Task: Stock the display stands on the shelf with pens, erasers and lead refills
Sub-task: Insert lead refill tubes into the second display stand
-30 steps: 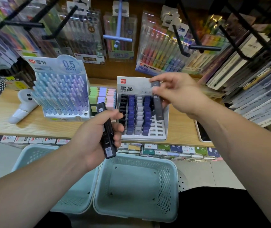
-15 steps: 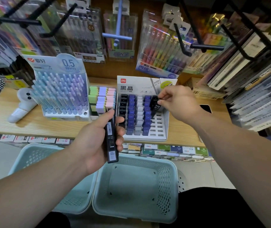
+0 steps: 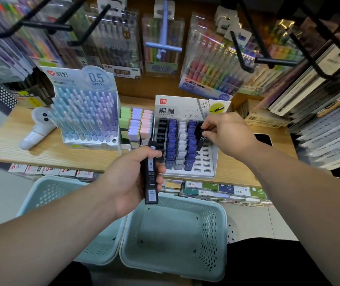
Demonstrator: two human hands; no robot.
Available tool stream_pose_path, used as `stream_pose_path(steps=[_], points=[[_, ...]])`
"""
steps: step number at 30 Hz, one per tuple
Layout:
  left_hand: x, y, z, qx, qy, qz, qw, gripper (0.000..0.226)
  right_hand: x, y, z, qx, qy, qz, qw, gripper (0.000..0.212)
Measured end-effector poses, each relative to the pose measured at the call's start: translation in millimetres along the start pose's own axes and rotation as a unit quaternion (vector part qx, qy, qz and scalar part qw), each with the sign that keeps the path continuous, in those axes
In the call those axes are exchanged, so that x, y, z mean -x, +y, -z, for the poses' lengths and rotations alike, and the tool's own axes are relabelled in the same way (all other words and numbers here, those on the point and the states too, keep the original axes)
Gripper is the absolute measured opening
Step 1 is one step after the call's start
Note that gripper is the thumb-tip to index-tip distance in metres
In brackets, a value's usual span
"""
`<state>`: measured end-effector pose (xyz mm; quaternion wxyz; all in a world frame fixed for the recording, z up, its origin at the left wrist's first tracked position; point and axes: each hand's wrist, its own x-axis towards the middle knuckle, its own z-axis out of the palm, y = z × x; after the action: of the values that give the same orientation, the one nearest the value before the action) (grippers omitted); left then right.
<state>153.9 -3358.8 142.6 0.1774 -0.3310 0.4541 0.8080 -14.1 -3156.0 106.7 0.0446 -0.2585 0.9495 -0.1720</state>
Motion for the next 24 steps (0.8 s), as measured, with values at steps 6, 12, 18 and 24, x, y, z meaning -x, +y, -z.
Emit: stream_pose_path(steps=[6, 12, 18, 24], points=[[1, -3, 0, 0.009, -0.022, -0.009, 1.0, 0.03, 0, -4, 0, 0.045, 0.002, 0.026, 0.999, 0.013], [4, -2, -1, -0.012, -0.044, -0.041, 0.998, 0.024, 2, -13, 0, 0.07, -0.024, 0.015, 0.997, 0.014], [6, 0, -4, 0.009, -0.043, -0.051, 0.998, 0.013, 8, -77, 40, -0.37, -0.088, -0.125, 0.916, 0.037], [8, -1, -7, -0.013, -0.068, -0.083, 0.994, 0.021, 23, -94, 39, -0.383, -0.269, -0.124, 0.875, 0.031]])
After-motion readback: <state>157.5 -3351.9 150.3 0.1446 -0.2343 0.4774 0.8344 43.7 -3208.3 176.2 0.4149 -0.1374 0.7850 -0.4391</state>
